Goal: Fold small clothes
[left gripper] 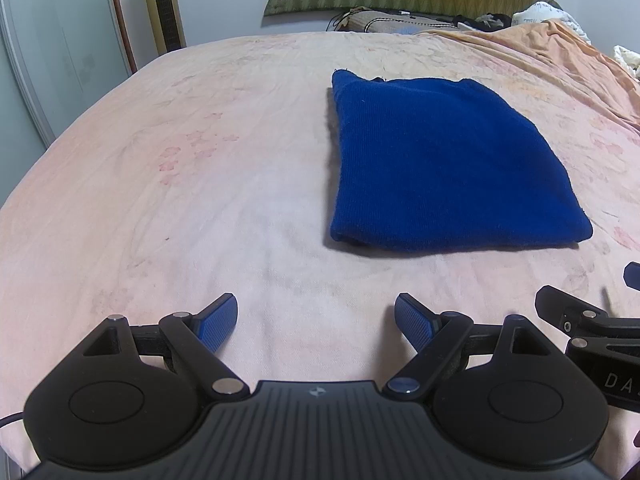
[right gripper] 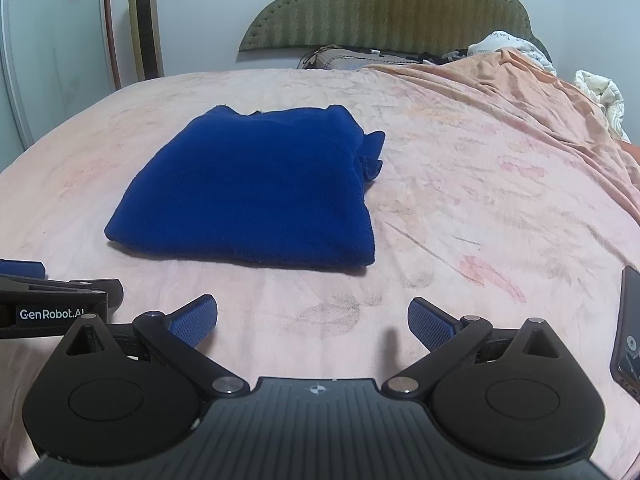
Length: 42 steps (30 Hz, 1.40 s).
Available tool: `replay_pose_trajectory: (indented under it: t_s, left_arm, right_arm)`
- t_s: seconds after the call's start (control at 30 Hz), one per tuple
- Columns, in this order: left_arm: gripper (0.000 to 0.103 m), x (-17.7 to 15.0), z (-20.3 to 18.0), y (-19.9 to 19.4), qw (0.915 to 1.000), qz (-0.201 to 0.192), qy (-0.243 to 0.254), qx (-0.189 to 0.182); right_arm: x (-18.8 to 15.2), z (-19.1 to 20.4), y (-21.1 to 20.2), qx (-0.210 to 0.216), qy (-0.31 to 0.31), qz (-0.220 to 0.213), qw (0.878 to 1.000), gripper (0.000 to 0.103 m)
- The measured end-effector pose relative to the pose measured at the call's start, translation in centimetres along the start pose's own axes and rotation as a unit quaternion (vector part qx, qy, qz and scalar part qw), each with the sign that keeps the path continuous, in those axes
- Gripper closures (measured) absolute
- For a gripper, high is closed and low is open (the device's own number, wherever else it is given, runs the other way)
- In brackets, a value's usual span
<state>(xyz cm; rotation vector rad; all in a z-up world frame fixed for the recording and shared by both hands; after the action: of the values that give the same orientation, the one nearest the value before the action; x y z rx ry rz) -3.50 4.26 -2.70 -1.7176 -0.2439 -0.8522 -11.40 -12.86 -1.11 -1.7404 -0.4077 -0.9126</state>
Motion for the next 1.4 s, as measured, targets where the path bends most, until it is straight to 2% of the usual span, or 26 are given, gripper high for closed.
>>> replay_pose_trajectory:
  t_s: [1.4]
  left_arm:
    - [0.017, -0.21, 0.23, 0.04, 1.0, 0.003, -0.001, 0.001]
  right_arm:
    - [0.22, -0.42, -0.74, -0.004, 0.003, -0.011, 1.0, 0.0]
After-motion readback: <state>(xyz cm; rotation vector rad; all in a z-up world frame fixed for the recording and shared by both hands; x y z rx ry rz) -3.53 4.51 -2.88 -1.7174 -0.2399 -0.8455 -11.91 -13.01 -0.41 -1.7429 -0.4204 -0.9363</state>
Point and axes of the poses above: each gripper's, at about its wrist camera, not at the fingertips, and y roughly the way its jaws point, z to its left, x to its top, the point moved 3 cm from there along y, roughly the way its jaws point, and after that the axes turned 11 degrees about -x, right-handed, at the moved point
